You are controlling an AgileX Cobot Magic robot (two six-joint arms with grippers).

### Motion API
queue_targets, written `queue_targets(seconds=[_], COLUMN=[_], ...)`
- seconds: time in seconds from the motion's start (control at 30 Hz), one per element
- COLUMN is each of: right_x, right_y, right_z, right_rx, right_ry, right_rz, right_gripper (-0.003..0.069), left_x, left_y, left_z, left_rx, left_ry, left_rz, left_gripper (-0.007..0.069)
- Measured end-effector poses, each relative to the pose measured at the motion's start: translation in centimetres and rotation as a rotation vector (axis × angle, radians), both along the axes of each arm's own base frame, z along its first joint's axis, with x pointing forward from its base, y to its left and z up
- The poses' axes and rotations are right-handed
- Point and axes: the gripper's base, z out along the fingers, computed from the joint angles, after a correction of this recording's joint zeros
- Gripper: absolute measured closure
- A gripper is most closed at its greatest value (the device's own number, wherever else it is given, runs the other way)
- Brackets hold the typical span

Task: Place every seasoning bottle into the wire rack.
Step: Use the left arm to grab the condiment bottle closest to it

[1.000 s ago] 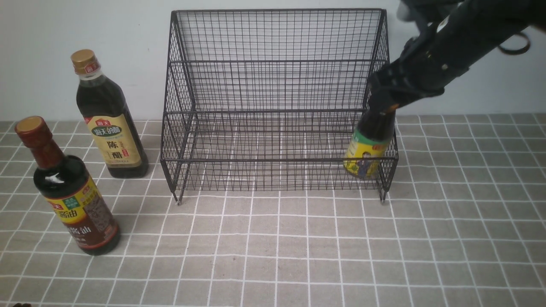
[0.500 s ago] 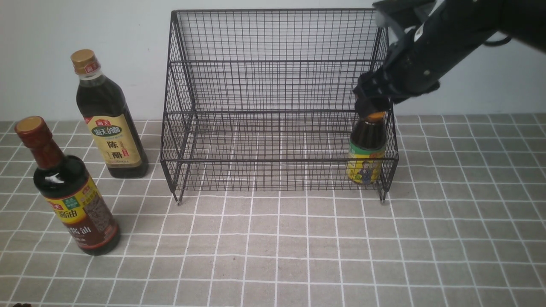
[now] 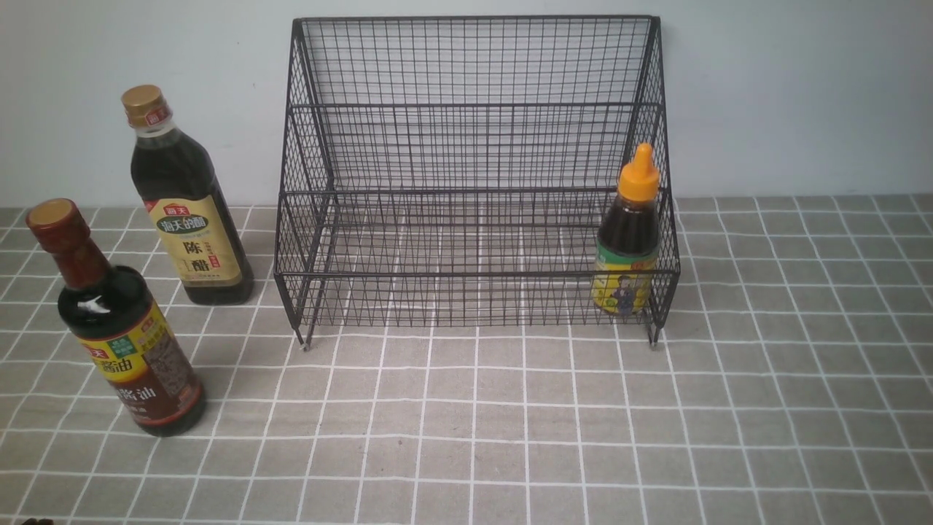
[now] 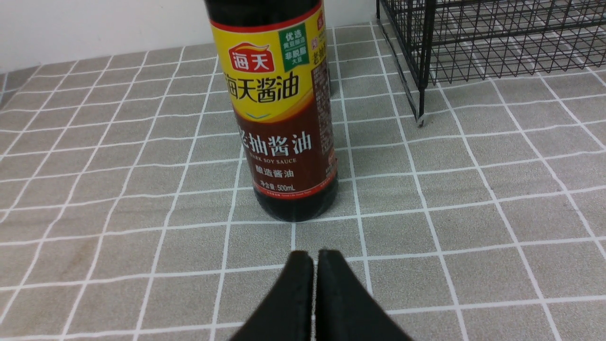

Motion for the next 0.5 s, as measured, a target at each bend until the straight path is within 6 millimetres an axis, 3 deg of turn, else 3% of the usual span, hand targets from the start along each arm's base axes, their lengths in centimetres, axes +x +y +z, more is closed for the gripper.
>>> queue_targets(seconds=[0.03,0.07,0.1,0.13,0.17,0.2,0.27,0.37,0.43,0.47,0.5], right_x=[-0.8,-4.0,-4.4,-7.3,-7.4,-10.0,-12.8,-15.1,-15.6,-15.7,-15.9], right_y=[-0.3,-1.4,-1.5,-2.4,-2.4,-3.2,-4.1,-4.8,-4.9,-4.8,-4.8], right_z=[0.1,0.0,0.0,-0.4,-0.8,-2.4,-4.4,-8.8,-10.4,-12.5,-12.7], right_rx=[0.01,0.042,0.05,0.084,0.088,0.131,0.19,0.267,0.293,0.325,0.335], right_ry=[-0.016,-0.079,-0.094,-0.163,-0.171,-0.251,-0.399,-0.552,-0.575,-0.58,-0.586], right_rz=[-0.002,-0.003,-0.003,0.003,0.005,0.014,0.024,0.04,0.047,0.055,0.057], right_gripper=[0.0659,0.0666,0.0668,0.0671,0.0671,0.0671,0.0671,0.0671,0.0671,0.0671,0.0671], left_x=[0.0,0.0,0.0,0.0,0.0,0.0,0.0,0.0,0.0,0.0,0.0], left_y=[0.0,0.0,0.0,0.0,0.0,0.0,0.0,0.0,0.0,0.0,0.0], left_z=[0.0,0.0,0.0,0.0,0.0,0.0,0.0,0.0,0.0,0.0,0.0], left_rx=[0.0,0.0,0.0,0.0,0.0,0.0,0.0,0.0,0.0,0.0,0.0], left_ry=[0.0,0.0,0.0,0.0,0.0,0.0,0.0,0.0,0.0,0.0,0.0], left_rz=[0.0,0.0,0.0,0.0,0.0,0.0,0.0,0.0,0.0,0.0,0.0], left_gripper=[0.0631,0.0631,0.0631,0.0631,0.0631,0.0631,0.0631,0.0631,0.0631,0.0631,0.0631])
